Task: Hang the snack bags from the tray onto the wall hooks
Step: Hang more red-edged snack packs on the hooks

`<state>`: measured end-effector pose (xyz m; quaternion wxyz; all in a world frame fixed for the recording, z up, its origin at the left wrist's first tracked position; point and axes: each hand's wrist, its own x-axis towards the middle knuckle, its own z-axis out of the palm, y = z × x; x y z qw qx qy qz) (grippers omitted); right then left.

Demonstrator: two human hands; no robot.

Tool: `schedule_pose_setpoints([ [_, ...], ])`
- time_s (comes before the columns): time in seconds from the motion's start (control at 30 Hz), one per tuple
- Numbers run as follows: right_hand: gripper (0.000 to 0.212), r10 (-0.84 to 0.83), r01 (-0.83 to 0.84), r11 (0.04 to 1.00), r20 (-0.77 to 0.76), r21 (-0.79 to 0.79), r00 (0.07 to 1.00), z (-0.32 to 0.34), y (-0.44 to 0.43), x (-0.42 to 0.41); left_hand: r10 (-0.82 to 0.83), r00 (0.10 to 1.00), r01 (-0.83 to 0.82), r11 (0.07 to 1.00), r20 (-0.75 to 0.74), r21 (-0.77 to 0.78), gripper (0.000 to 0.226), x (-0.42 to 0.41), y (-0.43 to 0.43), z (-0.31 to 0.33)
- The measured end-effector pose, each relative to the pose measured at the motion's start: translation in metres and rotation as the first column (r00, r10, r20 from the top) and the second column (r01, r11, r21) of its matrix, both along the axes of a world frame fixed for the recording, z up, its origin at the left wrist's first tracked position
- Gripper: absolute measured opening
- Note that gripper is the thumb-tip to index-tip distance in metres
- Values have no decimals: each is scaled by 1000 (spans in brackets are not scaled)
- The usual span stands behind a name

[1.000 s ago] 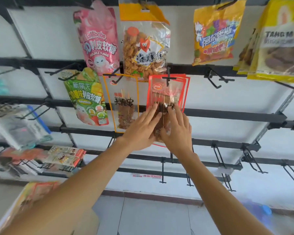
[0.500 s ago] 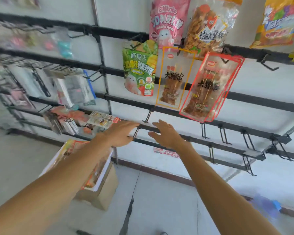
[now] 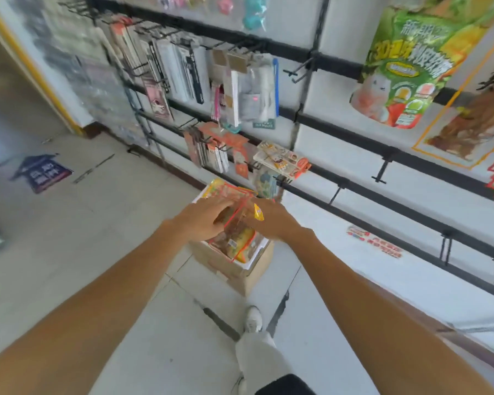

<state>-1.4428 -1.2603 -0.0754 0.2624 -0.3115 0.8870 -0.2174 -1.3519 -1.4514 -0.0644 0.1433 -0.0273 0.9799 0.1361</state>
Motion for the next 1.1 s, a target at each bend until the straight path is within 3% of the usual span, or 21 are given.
schedule_pose_setpoints([
  [0.17,69,4,-8,999,75,53,997,-38,-51,-29,81,996,-82,995,25,53,67,-28,-49,-31],
  [0.43,49,-198,181,980,318,80,927,-101,-113,-67,85,981,-112,983,176,147,67,-78,-117,-95],
  [0.63,54,-368,326,930,420,169,830,-163,-121,-68,-18,941,-63,971,337,229,62,-107,-133,-152],
  [0.77,55,-464,429,884,455,186,760,-213,-127,-70,-98,926,-23,949,365,315,59,-129,-137,-201],
  [0.93,60,-685,641,721,411,262,602,-262,-137,-61,-114,902,-72,911,416,406,56,-151,-147,-254],
  [1.1,74,-903,873,401,279,278,326,-291,-153,-50,-177,833,-110,875,524,471,56,-169,-160,-293],
])
